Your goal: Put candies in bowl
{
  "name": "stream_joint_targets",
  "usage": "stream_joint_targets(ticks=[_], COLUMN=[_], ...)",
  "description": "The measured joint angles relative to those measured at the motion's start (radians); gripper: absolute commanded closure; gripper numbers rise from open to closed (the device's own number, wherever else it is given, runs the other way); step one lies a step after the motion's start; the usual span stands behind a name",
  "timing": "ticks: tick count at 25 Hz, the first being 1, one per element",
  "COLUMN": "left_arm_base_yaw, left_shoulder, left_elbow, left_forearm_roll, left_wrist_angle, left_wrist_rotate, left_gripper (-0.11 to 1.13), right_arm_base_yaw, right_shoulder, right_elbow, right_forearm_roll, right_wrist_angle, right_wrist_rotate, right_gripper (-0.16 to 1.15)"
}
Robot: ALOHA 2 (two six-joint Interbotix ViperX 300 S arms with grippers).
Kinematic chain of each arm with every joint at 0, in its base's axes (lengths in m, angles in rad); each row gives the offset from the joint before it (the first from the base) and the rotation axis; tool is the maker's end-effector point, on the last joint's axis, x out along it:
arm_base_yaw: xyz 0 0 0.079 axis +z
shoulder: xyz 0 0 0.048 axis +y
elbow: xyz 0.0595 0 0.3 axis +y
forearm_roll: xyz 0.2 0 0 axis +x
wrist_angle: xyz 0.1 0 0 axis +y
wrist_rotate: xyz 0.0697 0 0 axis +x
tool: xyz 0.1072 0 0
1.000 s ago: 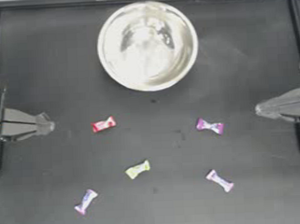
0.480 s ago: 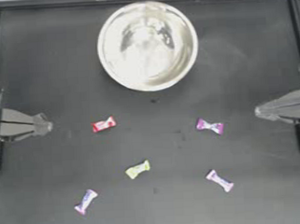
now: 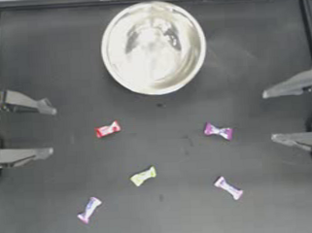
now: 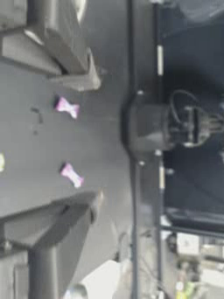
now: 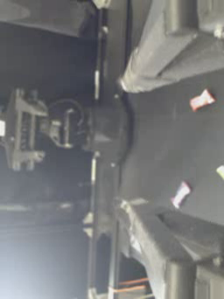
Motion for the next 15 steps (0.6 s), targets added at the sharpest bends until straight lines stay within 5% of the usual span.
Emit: stream_joint_targets(ticks=[7,15], left_arm_base_yaw=[0.127,0.199], left_shoulder=[0.061,0.341], left_elbow=[-0.129,-0.304], left_forearm_roll=[0.000,0.011], left_wrist_angle=[0.299,0.598], left_wrist_rotate=[0.000,0.002], left_gripper=[-0.01,-0.01], right_arm_base_yaw=[-0.002,-0.009], right_shoulder=[0.000,0.000], right_elbow=[0.006,0.011], right_forearm_roll=[0.003,0.003], right_wrist_angle=[0.000,0.000], right_wrist_rotate=[0.005,0.006], right_gripper=[-0.01,-0.01])
